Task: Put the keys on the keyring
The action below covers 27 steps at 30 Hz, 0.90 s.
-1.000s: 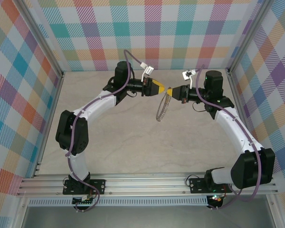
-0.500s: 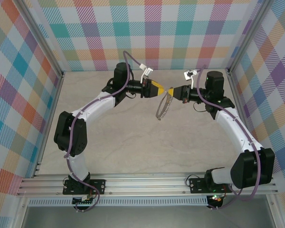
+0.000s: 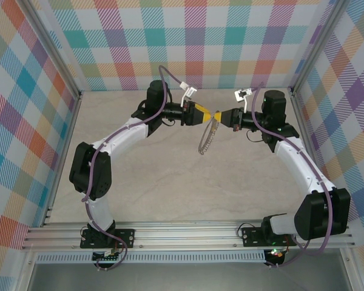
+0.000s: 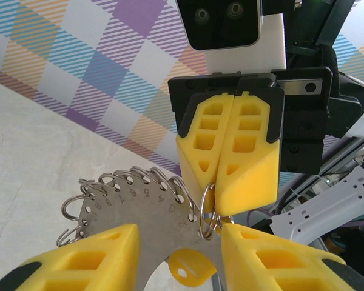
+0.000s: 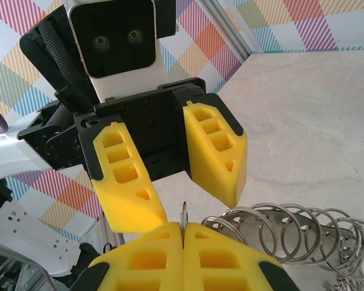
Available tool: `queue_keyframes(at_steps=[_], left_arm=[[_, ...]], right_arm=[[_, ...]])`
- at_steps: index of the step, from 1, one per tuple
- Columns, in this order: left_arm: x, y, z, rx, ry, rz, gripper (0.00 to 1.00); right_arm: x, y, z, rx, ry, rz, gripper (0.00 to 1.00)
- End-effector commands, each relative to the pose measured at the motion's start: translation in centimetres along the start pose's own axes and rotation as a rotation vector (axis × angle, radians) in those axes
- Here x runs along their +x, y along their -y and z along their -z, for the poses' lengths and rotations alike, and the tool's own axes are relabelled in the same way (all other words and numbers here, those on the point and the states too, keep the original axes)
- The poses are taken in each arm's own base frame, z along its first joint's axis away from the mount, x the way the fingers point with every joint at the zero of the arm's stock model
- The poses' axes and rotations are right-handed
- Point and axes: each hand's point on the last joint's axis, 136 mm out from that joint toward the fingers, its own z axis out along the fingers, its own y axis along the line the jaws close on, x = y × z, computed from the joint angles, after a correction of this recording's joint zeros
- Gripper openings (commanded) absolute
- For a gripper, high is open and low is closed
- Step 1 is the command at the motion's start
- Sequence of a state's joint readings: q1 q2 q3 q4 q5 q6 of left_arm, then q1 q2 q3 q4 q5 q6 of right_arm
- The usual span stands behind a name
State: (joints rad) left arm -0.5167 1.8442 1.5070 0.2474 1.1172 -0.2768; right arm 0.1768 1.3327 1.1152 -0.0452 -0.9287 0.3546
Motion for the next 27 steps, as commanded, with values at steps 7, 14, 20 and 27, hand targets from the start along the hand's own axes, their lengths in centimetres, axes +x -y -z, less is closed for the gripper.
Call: queue_keyframes(at_steps=[7, 14, 20, 27], left_arm=[[-2.0, 3.0, -0.4, 0.054, 0.038, -0.099, 0.41], [-1.9, 3.5, -0.7, 0.079, 0.030, -0.103, 0.32], [-1.8, 3.8, -0.8, 0.091, 0.026, -0.109, 0.17], [-1.9, 3.9, -0.8, 0.089, 0.030, -0.115, 0.00]], right_arm=[[-0.1, -0.5, 0.0, -0.046, 0.003, 0.015, 0.00], [-0.1, -0.3, -0.1, -0.048, 0.004, 0.009, 0.00], [0.0, -0.1, -0.2, -0.045, 0.001, 0.006, 0.00], [0.2, 0.0, -0.2, -0.041, -0.002, 0.004, 0.00]])
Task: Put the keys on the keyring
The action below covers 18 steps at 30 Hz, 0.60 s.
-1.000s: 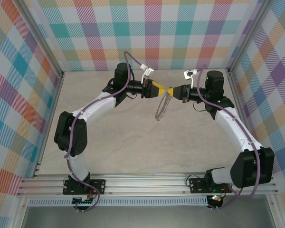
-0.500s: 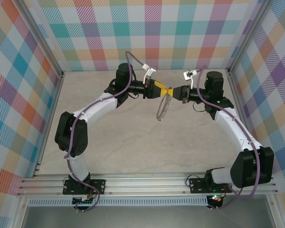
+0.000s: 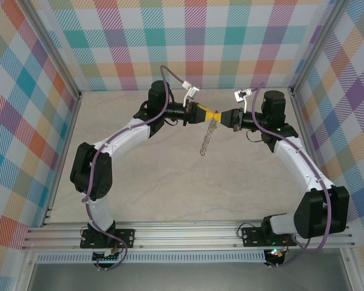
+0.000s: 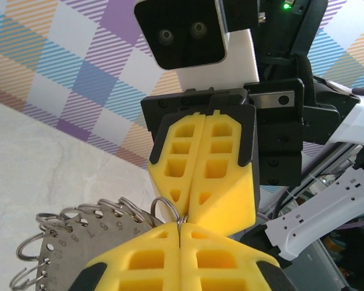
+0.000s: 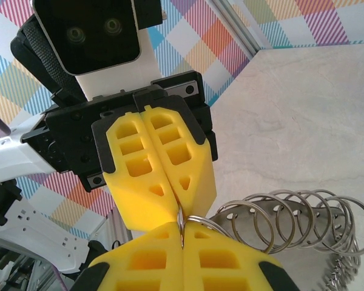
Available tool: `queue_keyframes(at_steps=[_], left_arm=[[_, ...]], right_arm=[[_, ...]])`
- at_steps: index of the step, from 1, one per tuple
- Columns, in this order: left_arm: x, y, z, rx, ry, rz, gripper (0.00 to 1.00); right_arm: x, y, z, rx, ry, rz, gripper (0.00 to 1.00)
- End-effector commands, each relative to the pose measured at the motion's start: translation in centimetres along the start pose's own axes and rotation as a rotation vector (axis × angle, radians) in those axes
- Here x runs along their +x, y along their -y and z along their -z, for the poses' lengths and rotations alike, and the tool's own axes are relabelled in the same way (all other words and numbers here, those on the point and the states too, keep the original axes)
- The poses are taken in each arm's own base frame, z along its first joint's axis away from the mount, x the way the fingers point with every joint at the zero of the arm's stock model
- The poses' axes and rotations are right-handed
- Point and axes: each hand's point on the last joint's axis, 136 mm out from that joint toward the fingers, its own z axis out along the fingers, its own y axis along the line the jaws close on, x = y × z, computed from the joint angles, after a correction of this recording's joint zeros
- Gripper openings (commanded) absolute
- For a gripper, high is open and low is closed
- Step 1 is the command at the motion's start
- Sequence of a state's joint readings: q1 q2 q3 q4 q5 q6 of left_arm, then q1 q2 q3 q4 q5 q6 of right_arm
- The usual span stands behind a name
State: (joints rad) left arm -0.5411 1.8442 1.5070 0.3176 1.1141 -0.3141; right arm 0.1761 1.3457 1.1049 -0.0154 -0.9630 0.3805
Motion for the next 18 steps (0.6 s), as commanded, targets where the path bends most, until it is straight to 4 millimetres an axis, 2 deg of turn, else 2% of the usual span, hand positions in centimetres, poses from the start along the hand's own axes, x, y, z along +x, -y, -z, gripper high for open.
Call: queue_keyframes(at_steps=[1, 2, 5, 8, 12, 18], left_arm=[[-1.4, 2.7, 0.0, 0.058, 0.013, -0.089, 0.00], [-1.4, 2.7, 0.0, 0.054, 0.016, -0.091, 0.00], [-1.5, 2.5, 0.1, 0.037, 0.028, -0.095, 0.00], [-1.7, 2.6, 0.2, 0.031, 0.037, -0.104, 0.00], [-1.9, 2.7, 0.4, 0.015, 0.052, -0.117, 0.00], [-2.0, 2.5, 0.5, -0.005, 0.074, -0.117, 0.00]], right_arm=[[-0.1, 0.0, 0.1, -0.005, 0.009, 0.027, 0.00], [-0.2, -0.1, 0.2, -0.001, 0.012, 0.029, 0.01], [-0.6, -0.5, 0.9, 0.021, 0.032, 0.045, 0.23], [-1.2, -0.7, 2.1, 0.051, 0.070, 0.056, 0.34], [-1.0, -1.0, 3.2, 0.064, 0.089, 0.058, 0.35], [-0.1, -0.5, 3.1, 0.055, 0.108, 0.030, 0.35]])
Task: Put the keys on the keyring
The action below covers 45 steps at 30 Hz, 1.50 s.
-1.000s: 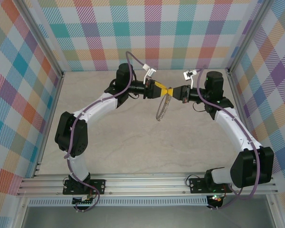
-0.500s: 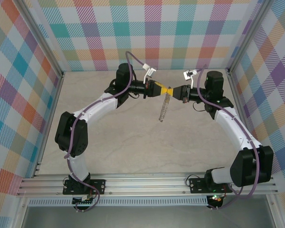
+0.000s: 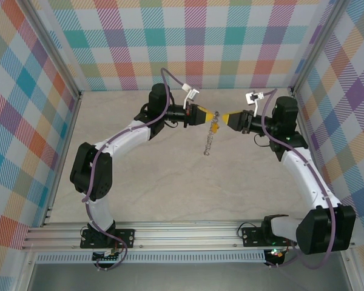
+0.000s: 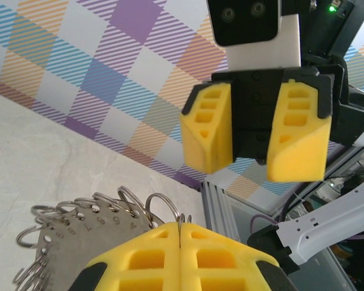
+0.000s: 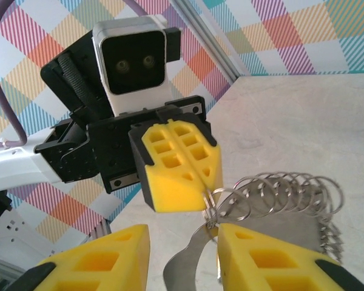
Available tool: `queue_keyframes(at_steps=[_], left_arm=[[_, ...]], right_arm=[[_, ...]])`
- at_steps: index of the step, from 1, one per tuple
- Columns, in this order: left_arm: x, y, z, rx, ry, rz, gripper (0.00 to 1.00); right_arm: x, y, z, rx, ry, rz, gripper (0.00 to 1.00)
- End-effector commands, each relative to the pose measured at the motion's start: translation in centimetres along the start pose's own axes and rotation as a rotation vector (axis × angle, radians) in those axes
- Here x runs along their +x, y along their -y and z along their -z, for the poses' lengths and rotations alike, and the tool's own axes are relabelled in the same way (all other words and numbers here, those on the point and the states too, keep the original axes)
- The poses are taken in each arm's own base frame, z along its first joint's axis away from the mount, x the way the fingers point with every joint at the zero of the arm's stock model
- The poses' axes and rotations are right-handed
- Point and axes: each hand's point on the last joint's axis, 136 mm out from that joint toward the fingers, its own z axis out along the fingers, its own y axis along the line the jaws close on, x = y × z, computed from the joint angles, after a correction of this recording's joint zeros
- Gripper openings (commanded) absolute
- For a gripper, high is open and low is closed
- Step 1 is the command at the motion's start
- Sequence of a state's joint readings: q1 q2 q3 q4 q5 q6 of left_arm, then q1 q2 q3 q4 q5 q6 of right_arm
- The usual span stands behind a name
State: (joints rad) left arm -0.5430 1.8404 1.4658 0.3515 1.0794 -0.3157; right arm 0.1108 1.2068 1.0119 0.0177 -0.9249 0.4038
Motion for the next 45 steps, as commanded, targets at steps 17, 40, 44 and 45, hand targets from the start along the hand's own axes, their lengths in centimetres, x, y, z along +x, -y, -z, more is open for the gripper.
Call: queue_keyframes(at_steps=[17, 40, 44, 45], left_arm=[[-3.9, 2.0, 0.6, -0.024, 0.155, -0.083, 0.00], [-4.0, 1.0, 0.3, -0.037, 0.176, -0.054, 0.00], [-4.0, 0.8, 0.3, -0.049, 0.184, -0.048, 0.00], [-4.0, 0.7, 0.3, -0.051, 0.185, -0.044, 0.00]], right_arm=[[2.0, 1.6, -2.2, -0.073, 0.054, -0.081, 0.42], [2.0, 2.1, -5.1, -0.081, 0.036, -0.084, 0.32], [2.2, 2.4, -5.3, -0.069, 0.034, -0.090, 0.15], [2.4, 2.4, -5.3, -0.069, 0.030, -0.093, 0.11]])
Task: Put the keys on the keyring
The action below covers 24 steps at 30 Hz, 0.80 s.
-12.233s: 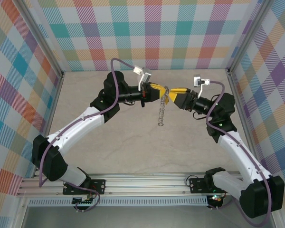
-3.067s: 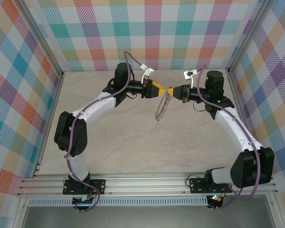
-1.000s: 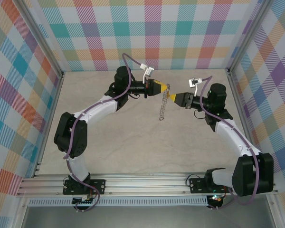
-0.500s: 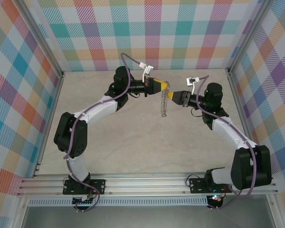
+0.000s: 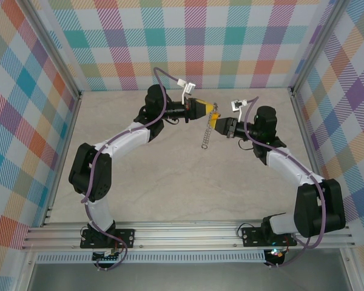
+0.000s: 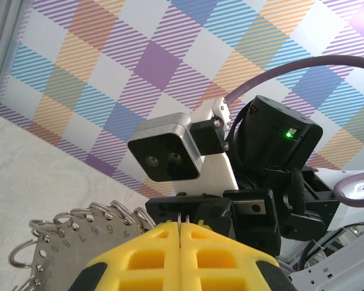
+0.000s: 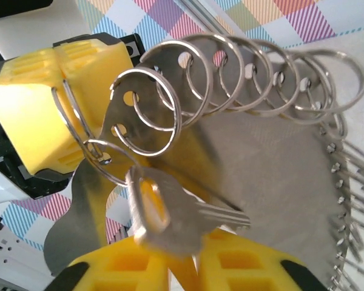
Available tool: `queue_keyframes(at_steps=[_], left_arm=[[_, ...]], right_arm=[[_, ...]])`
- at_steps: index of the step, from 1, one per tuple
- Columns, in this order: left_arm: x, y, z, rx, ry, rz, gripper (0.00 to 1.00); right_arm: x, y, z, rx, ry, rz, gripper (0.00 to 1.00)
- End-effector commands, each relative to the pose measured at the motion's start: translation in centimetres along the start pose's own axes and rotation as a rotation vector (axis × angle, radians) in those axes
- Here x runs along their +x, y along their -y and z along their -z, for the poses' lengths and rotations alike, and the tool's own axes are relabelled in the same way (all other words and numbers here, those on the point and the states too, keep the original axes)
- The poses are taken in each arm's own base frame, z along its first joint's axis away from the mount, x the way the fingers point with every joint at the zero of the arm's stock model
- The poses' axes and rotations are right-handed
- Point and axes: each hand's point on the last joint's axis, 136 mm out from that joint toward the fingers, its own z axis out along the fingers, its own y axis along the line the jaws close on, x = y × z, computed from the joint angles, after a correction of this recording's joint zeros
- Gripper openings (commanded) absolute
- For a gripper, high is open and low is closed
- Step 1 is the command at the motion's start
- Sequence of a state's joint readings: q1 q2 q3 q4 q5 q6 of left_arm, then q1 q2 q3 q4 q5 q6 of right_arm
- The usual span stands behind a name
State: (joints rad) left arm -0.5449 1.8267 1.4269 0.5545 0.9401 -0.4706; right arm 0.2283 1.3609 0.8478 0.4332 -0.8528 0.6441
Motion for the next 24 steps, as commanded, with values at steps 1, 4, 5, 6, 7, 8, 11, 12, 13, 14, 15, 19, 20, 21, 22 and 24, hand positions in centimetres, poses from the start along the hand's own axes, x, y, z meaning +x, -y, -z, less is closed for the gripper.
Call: queue_keyframes(at_steps=[1, 4, 5, 6, 7, 8, 11, 12, 13, 14, 15, 19, 20, 21, 22, 24], left_arm=[[-1.0, 1.2, -0.1, 0.021, 0.042, -0.045, 0.00], [-1.2, 1.2, -0.1, 0.013, 0.054, -0.046, 0.00], [-1.2, 1.0, 0.0, 0.009, 0.057, -0.044, 0.00], [-1.3, 1.1, 0.0, 0.009, 0.060, -0.045, 0.00], [-1.3, 1.0, 0.0, 0.006, 0.063, -0.043, 0.00], [-1.3, 1.1, 0.0, 0.004, 0.068, -0.044, 0.00], [-1.5, 1.0, 0.1, -0.002, 0.083, -0.043, 0.00], [-1.6, 1.0, 0.2, -0.004, 0.087, -0.043, 0.00], [-1.6, 1.0, 0.2, -0.005, 0.089, -0.043, 0.00], [-1.6, 0.9, 0.1, -0.005, 0.089, -0.041, 0.00], [-1.6, 0.9, 0.1, -0.006, 0.092, -0.041, 0.00], [-1.6, 0.8, 0.1, 0.000, 0.094, -0.035, 0.00], [-1.6, 0.8, 0.1, 0.001, 0.095, -0.033, 0.00], [-1.6, 0.8, 0.1, 0.000, 0.096, -0.033, 0.00], [-1.5, 0.7, 0.0, -0.001, 0.095, -0.030, 0.00], [-1.6, 0.7, 0.1, -0.004, 0.101, -0.030, 0.00]], right_arm=[[-1.0, -0.9, -0.3, -0.017, 0.022, 0.051, 0.08], [-0.6, -1.0, -0.5, -0.019, 0.015, 0.049, 0.00], [-0.5, -1.0, -0.6, -0.020, 0.011, 0.048, 0.00], [-0.3, -1.0, -0.7, -0.021, 0.006, 0.047, 0.00], [-0.1, -1.1, -0.8, -0.023, 0.002, 0.046, 0.00], [0.1, -1.2, -1.0, -0.023, -0.003, 0.042, 0.00], [0.7, -1.5, -1.5, -0.034, -0.020, 0.042, 0.00], [0.9, -1.6, -1.7, -0.038, -0.025, 0.042, 0.00], [1.1, -1.6, -1.9, -0.039, -0.030, 0.041, 0.00], [1.2, -1.6, -2.1, -0.040, -0.036, 0.040, 0.00], [1.4, -1.7, -2.3, -0.044, -0.042, 0.038, 0.00], [1.8, -1.7, -2.8, -0.049, -0.058, 0.033, 0.00], [1.8, -1.7, -2.8, -0.047, -0.058, 0.034, 0.00], [1.8, -1.7, -2.8, -0.043, -0.058, 0.037, 0.00], [1.8, -1.7, -2.7, -0.036, -0.059, 0.036, 0.02], [1.9, -1.7, -2.5, -0.021, -0.062, 0.038, 0.17]])
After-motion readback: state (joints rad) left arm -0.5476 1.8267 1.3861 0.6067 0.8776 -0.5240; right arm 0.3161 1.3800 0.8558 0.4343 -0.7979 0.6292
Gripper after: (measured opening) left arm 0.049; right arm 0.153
